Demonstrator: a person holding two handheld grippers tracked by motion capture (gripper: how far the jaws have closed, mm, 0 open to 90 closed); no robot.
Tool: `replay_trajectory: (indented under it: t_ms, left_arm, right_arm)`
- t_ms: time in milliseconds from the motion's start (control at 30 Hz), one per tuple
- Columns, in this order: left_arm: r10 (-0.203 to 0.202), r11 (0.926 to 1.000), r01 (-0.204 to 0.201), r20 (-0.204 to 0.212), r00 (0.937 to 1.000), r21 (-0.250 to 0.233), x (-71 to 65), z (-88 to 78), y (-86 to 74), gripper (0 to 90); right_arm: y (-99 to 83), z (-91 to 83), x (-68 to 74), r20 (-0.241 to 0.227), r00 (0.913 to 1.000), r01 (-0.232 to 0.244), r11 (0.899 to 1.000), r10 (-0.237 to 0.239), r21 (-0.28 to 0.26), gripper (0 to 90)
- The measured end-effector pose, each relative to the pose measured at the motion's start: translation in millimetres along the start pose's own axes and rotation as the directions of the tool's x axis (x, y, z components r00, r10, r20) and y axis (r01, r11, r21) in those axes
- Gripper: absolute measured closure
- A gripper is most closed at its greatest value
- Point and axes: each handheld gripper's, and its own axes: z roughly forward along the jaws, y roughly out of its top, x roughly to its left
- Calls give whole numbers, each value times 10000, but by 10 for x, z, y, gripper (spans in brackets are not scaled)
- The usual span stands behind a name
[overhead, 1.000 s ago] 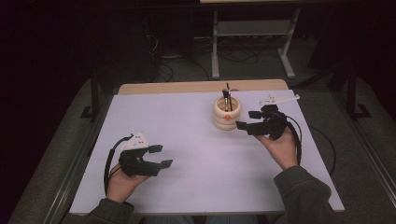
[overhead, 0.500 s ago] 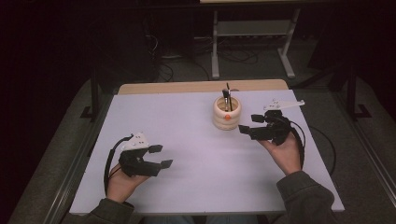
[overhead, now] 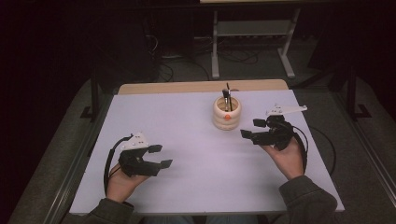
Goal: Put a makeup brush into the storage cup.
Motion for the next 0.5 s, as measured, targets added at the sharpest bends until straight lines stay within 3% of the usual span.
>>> replay_trajectory:
  t_ms: [500]
  left_arm:
    - [0, 10000, 0, -9, 10000, 23, 8, -8, -4, 300]
  right_arm:
    - [-73, -23, 38, -46, 10000, 33, 10000, -33, 25, 272]
